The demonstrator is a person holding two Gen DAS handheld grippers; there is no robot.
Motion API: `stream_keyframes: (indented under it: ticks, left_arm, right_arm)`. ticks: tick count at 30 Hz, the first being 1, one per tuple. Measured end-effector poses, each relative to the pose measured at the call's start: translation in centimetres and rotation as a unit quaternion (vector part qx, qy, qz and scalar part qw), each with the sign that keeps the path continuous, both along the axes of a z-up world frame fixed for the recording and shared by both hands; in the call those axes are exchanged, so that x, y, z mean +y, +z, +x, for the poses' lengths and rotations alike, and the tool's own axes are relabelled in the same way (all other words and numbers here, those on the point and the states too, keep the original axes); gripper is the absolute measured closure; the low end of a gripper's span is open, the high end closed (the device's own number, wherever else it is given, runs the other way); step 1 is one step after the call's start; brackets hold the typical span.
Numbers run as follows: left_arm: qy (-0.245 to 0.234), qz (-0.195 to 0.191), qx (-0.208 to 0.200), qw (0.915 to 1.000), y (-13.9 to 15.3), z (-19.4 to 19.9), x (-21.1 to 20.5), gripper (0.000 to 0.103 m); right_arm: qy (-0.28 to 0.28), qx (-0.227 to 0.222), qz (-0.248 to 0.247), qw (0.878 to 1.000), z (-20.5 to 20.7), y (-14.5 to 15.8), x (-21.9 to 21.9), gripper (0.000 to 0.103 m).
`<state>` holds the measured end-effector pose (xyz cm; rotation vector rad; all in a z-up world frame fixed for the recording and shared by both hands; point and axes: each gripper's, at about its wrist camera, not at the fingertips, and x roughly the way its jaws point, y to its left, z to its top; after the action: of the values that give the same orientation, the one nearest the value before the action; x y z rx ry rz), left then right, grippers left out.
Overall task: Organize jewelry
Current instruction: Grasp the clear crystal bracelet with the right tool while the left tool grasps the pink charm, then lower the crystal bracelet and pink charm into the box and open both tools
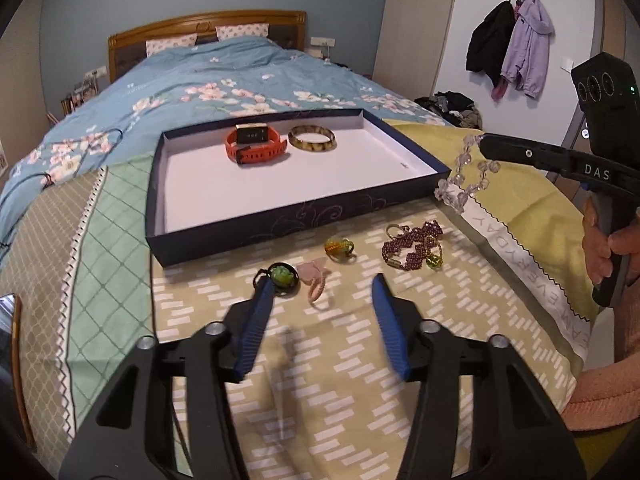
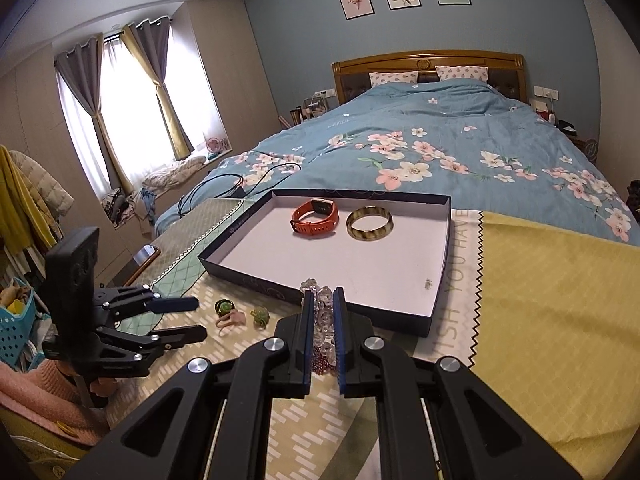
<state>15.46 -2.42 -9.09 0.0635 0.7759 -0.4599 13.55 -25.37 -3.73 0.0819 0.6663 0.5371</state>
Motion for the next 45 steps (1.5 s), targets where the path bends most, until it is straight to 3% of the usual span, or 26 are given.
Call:
stream_keyframes:
  ticks: [8,15,31,45]
  left_arm:
    - [-0.004,0.015,0.039,0.9991,-1.4,2.4,-1.1,0.074]
    - [0.013,0.016,0.06,0.998,-2.1,3.7,-1.0,0.1]
    - [0.004,-0.026,0.03,0.9992,0.9,2.9,0.1,0.1]
    - [0.013,-0.02,0.005,0.9997,3.0,5.5,0.4,0.1]
  right_arm:
    - [0.001,0.003,0.01,1.0,0.5,-0.3,0.2,0.095]
    - [0.005,0.002,0.01,1.0,0.9,-0.3,0.7,0.095]
    - [0.01,-0.014,0.012,1.0,1.9,1.2,1.5,0.096]
    - [0.004,-0.031,0.012,0.999,6.4,2.8,2.8,0.095]
